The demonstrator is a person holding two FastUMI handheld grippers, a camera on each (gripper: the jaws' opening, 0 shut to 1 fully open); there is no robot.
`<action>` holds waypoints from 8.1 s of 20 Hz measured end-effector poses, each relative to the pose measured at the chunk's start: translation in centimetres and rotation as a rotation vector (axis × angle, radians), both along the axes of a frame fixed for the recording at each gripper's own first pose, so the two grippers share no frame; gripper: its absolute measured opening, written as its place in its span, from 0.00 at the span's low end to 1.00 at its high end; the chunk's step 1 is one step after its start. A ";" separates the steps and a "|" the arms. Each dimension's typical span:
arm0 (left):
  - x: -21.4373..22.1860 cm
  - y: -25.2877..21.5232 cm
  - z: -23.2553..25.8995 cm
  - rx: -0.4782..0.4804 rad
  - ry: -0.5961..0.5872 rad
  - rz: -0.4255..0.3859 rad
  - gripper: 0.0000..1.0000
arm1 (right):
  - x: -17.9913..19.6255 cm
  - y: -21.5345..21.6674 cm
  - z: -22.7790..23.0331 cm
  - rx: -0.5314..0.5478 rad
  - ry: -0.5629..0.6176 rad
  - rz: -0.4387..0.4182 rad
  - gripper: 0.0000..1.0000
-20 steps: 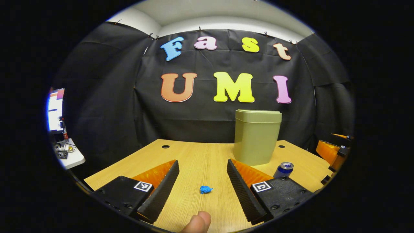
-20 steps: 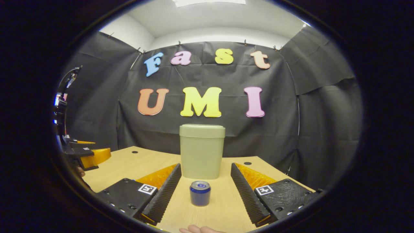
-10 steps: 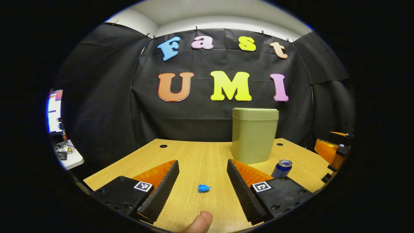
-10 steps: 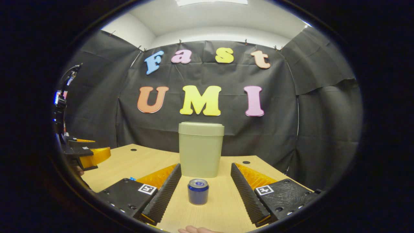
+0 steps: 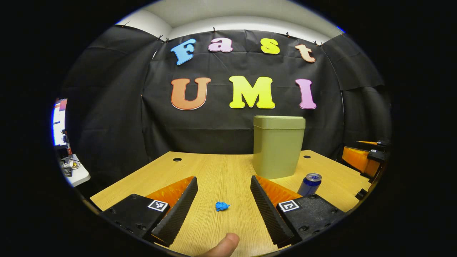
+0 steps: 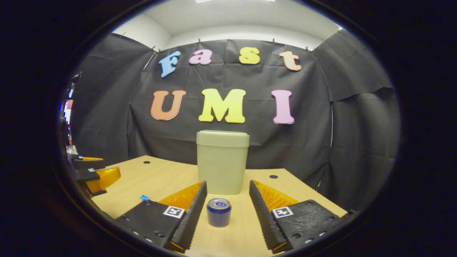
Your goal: Press the lid of the desktop garbage bin to open it, pick up the crumpled paper on the desktop and throw it into the bin, then pick up the pop can on the desktop and drop it into the bin, and finally close the garbage bin lid.
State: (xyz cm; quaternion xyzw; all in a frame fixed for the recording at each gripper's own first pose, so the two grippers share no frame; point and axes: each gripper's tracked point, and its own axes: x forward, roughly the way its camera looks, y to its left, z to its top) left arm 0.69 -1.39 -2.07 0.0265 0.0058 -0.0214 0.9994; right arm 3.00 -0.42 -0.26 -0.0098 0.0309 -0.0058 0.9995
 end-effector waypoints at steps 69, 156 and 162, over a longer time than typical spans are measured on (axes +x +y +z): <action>3.5 2.2 -7.2 -0.071 0.178 0.033 0.96 | 2.6 -0.8 6.0 -0.016 -0.017 0.088 0.95; 14.4 -3.1 7.2 -0.044 0.152 -0.143 0.36 | 6.5 -1.2 -2.7 0.096 0.197 0.047 0.76; 20.0 -9.9 15.7 0.008 0.064 -0.185 0.36 | 7.0 -3.4 -2.2 0.083 0.195 0.043 0.79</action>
